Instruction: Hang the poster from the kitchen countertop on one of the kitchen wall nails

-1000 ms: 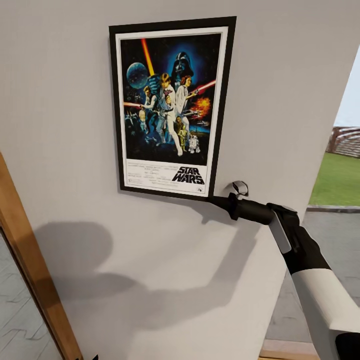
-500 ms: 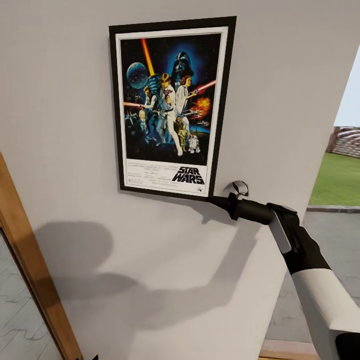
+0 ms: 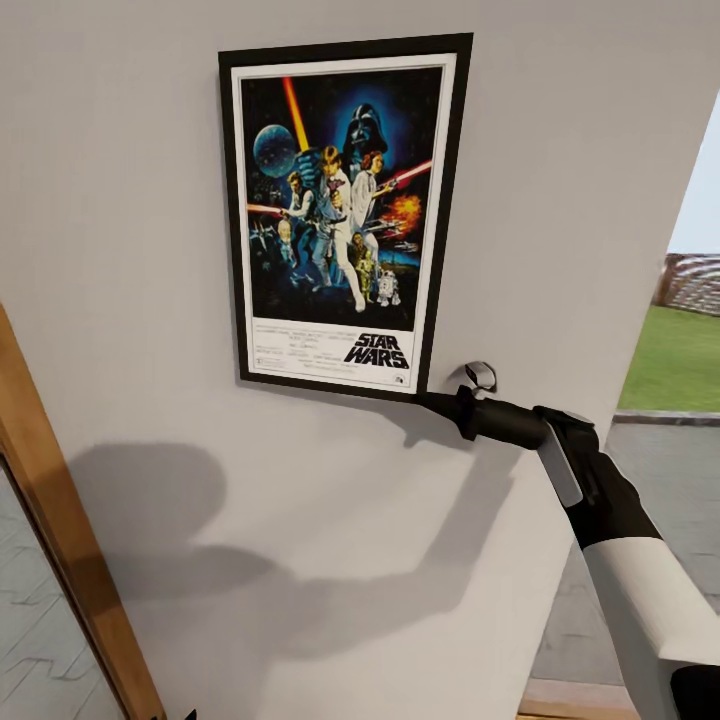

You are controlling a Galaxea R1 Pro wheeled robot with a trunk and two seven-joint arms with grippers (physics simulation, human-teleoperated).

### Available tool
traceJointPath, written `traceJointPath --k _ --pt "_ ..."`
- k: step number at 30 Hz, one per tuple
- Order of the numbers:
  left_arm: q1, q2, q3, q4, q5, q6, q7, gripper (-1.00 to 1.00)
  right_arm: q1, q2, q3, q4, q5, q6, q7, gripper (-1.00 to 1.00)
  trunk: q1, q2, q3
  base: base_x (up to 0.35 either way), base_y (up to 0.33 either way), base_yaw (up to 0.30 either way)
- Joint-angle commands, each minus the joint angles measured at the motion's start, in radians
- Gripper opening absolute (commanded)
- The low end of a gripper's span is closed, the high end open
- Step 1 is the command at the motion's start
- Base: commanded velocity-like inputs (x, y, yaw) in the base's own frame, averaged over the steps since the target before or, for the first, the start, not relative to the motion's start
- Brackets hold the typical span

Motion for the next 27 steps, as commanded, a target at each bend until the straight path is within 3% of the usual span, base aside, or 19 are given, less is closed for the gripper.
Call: traceJointPath --k 1,27 --pt "-0.001 0.0 -0.008 0.0 0.01 -0.003 -0.003 1.0 -0.001 -0.001 0.001 0.002 -0.003 0.011 0.001 -1.0 0.0 -0.001 0.0 0.0 0.0 0.0" --pt "-0.001 0.0 -0.008 0.0 0.01 -0.003 -0.003 1.0 0.003 -0.001 0.003 0.001 -0.006 0.007 0.004 -1.0 0.0 -0.001 0.0 0.0 0.0 0.0"
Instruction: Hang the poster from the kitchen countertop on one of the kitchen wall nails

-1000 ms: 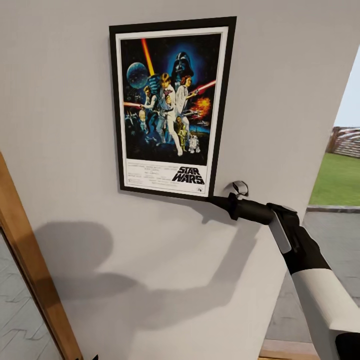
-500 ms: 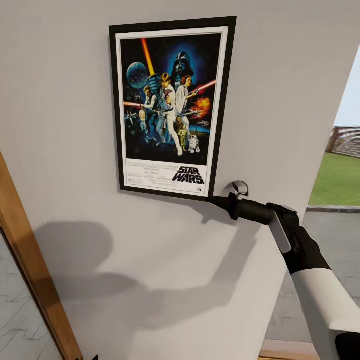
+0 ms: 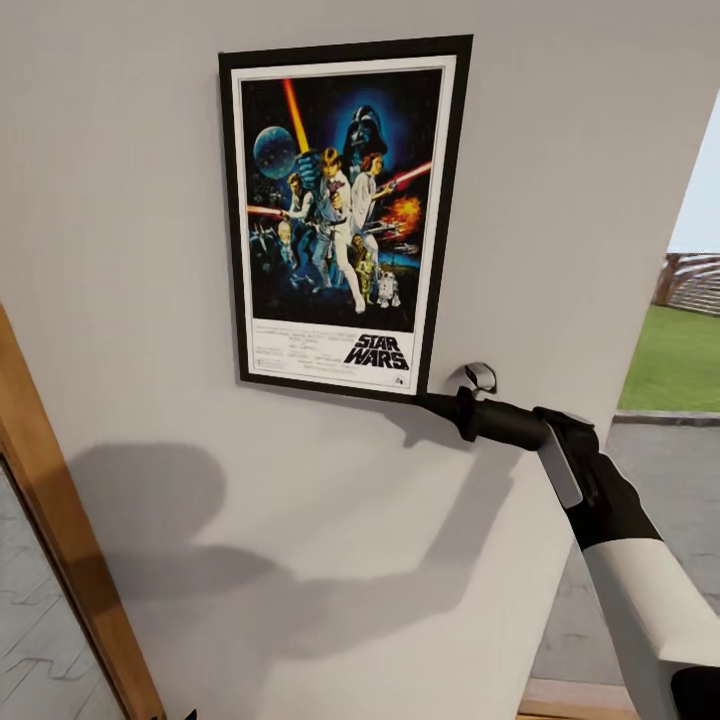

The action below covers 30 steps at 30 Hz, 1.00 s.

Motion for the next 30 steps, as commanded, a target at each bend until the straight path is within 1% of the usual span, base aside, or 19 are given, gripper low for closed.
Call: traceJointPath --k 1,5,9,14,30 --pt "-0.001 0.001 -0.008 0.0 0.011 -0.003 -0.003 1.0 0.001 -0.001 0.003 0.001 -0.008 0.012 0.002 -1.0 0.0 -0.001 0.0 0.0 0.0 0.0" --pt "-0.001 0.001 -0.008 0.0 0.011 -0.003 -0.002 1.0 0.007 -0.001 0.003 0.001 -0.009 0.006 0.004 -1.0 0.0 -0.001 0.0 0.0 0.0 0.0" --pt "-0.001 0.0 -0.009 0.0 0.011 -0.003 -0.002 1.0 0.01 -0.001 0.004 0.002 -0.01 -0.043 0.005 -1.0 0.0 -0.001 0.0 0.0 0.0 0.0" --pt "-0.001 0.001 -0.009 0.0 0.011 -0.003 -0.001 1.0 0.012 -0.001 0.004 0.004 -0.011 -0.061 0.006 -1.0 0.0 -0.001 0.0 0.0 0.0 0.0" --pt "-0.001 0.001 -0.009 0.0 0.011 -0.003 -0.002 1.0 0.044 -0.002 0.004 0.004 -0.01 -0.068 0.009 -1.0 0.0 -0.001 0.0 0.0 0.0 0.0"
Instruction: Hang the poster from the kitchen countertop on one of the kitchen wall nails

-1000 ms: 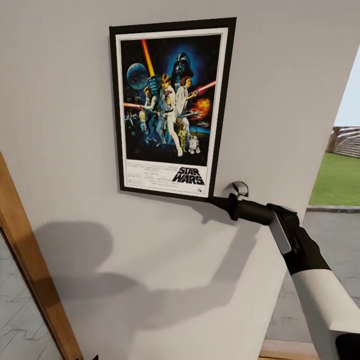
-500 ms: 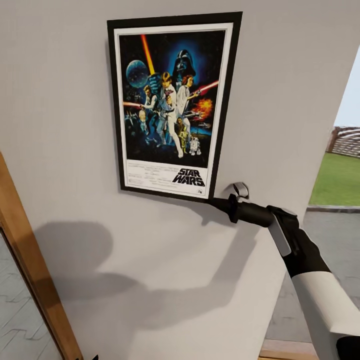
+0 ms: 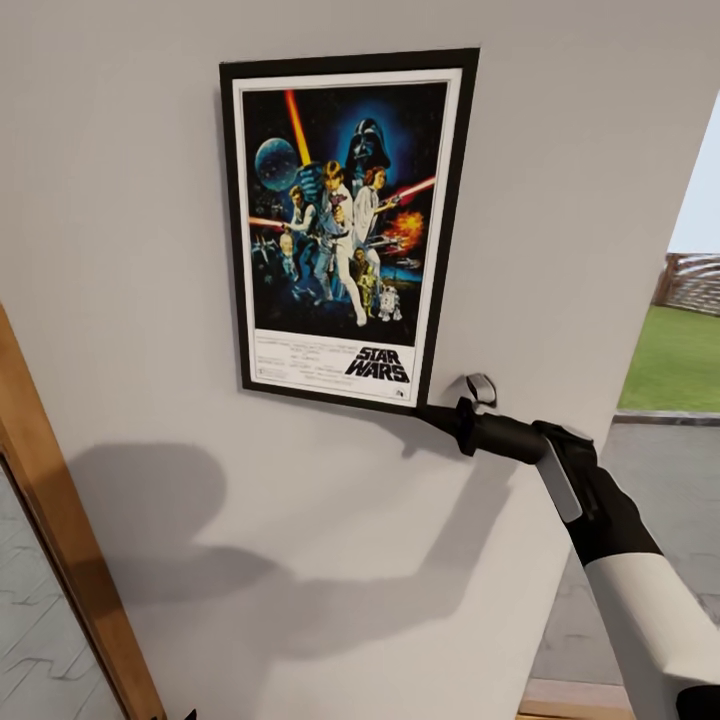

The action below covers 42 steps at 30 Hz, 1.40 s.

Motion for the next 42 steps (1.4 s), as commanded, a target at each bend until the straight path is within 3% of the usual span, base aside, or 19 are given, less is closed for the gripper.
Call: traceJointPath --k 1,18,42 --pt "-0.001 0.0 -0.008 0.0 0.011 -0.003 -0.002 1.0 0.001 -0.001 0.003 0.0 -0.009 0.014 0.002 -1.0 0.0 -0.001 0.0 0.0 0.0 0.0" --pt "-0.001 0.0 -0.008 0.0 0.011 -0.003 -0.002 1.0 0.018 -0.001 0.004 -0.002 -0.01 -0.037 0.008 -1.0 0.0 -0.001 0.0 0.0 0.0 0.0" --pt "-0.001 0.0 -0.008 0.0 0.011 -0.003 -0.002 1.0 0.041 -0.001 0.005 -0.002 -0.01 -0.049 0.01 -1.0 0.0 -0.001 0.0 0.0 0.0 0.0"
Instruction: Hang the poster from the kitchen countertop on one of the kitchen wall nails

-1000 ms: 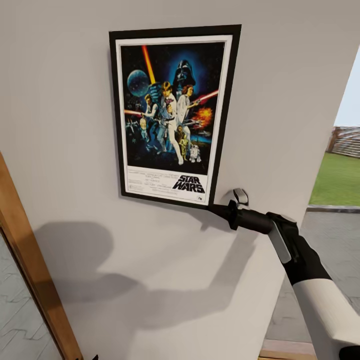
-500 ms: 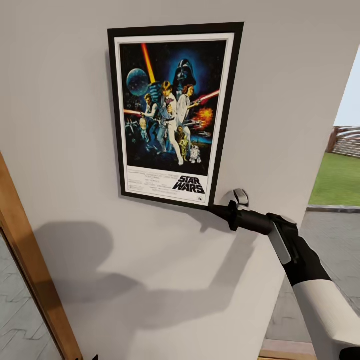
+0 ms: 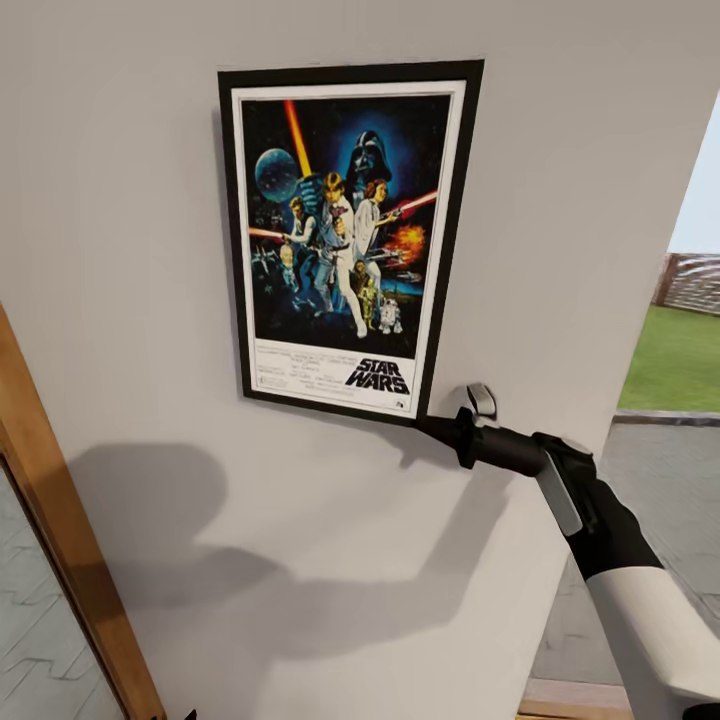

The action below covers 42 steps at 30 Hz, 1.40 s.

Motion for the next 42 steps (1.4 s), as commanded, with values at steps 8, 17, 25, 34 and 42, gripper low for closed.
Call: traceJointPath --k 8,17,25,34,42 --pt "-0.001 0.001 -0.008 0.0 0.011 -0.003 -0.003 1.0 0.009 -0.001 0.004 0.0 -0.009 -0.024 0.003 -1.0 0.0 -0.001 0.0 0.0 0.0 0.0" --pt "-0.001 0.001 -0.008 0.0 0.011 -0.003 -0.003 1.0 0.022 -0.002 0.004 0.0 -0.009 -0.032 0.01 -1.0 0.0 -0.001 0.0 0.0 0.0 0.0" --pt "-0.001 0.001 -0.008 0.0 0.011 -0.003 -0.003 1.0 0.039 -0.003 0.005 0.0 -0.005 -0.033 0.011 -1.0 0.0 -0.001 0.0 0.0 0.0 0.0" --pt "-0.001 0.001 -0.008 0.0 0.011 -0.003 -0.003 1.0 0.049 -0.003 0.006 0.0 -0.003 -0.039 0.012 -1.0 0.0 -0.001 0.0 0.0 0.0 0.0" --pt "-0.001 0.001 -0.009 0.0 0.011 -0.003 -0.003 1.0 0.057 -0.004 0.006 0.004 -0.002 -0.066 0.012 -1.0 0.0 -0.001 0.0 0.0 0.0 0.0"
